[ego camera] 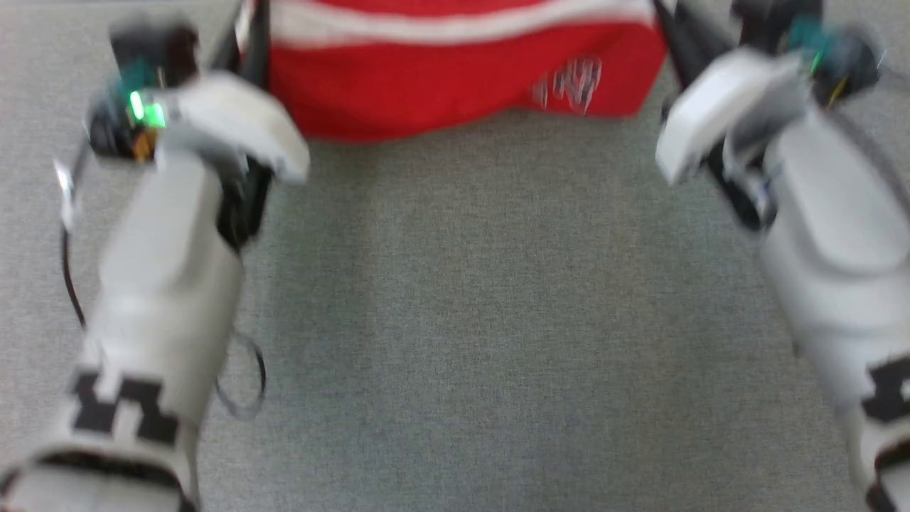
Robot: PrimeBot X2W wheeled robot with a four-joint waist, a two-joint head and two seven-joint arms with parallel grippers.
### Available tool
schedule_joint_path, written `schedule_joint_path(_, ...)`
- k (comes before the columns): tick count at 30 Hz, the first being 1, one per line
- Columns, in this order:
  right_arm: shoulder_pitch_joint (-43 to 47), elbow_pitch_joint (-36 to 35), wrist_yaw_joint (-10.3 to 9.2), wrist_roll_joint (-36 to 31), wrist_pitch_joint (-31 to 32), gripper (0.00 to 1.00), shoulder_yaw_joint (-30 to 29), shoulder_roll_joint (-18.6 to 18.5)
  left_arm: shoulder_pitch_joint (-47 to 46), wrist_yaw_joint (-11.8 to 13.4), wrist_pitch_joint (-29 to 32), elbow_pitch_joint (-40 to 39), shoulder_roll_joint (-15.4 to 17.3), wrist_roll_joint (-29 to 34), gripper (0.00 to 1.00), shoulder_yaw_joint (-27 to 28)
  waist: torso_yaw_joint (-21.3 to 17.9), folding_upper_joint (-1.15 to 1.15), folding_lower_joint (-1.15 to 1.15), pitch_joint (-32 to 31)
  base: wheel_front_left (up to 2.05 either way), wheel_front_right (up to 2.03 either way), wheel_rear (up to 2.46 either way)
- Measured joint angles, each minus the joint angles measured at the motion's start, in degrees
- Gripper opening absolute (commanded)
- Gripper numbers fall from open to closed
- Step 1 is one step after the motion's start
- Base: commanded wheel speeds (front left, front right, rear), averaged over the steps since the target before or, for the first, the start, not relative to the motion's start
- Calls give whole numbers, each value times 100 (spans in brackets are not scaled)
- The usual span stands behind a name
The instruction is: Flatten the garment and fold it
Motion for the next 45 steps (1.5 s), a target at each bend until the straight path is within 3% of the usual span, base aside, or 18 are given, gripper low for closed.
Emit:
schedule_joint_path(7,1688,-934,0,469,-187,0,114,-381,1935,73,0,-1003,-168,164,0,392,4,0,-1,-389,0,0,0)
schedule_joint_path(14,4121,-2757,0,386,345,0,-788,-669,3804,-23,85,-1764,-385,-114,0,388,47,0,-2,-946,0,0,0)
schedule_joint_path(20,6252,-4819,4,-85,1473,0,-1949,-254,5010,312,1056,-2973,-225,-283,0,268,101,0,-3,-1369,0,0,0)
schedule_joint_path(25,7281,-6106,4,-261,2479,0,-2215,145,5787,724,1941,-4268,177,-336,0,271,145,0,-2,-1547,0,0,0)
schedule_joint_path(32,7560,-6894,10,-352,3275,0,-2572,169,6581,1268,2602,-5762,430,-354,0,298,161,0,0,-1511,0,0,0)
schedule_joint_path(36,7066,-6883,10,-301,3377,0,-2568,-15,6539,1327,2522,-6063,431,-303,0,341,218,0,1,-1428,0,0,0)
schedule_joint_path(40,6058,-6323,9,-157,3381,0,-2406,-253,6104,1340,2298,-5945,282,-304,0,419,290,0,1,-1299,0,0,0)
schedule_joint_path(45,4535,-5083,7,88,3264,0,-2159,-458,5239,1314,2045,-5442,26,-270,0,421,438,0,2,-1072,0,0,0)
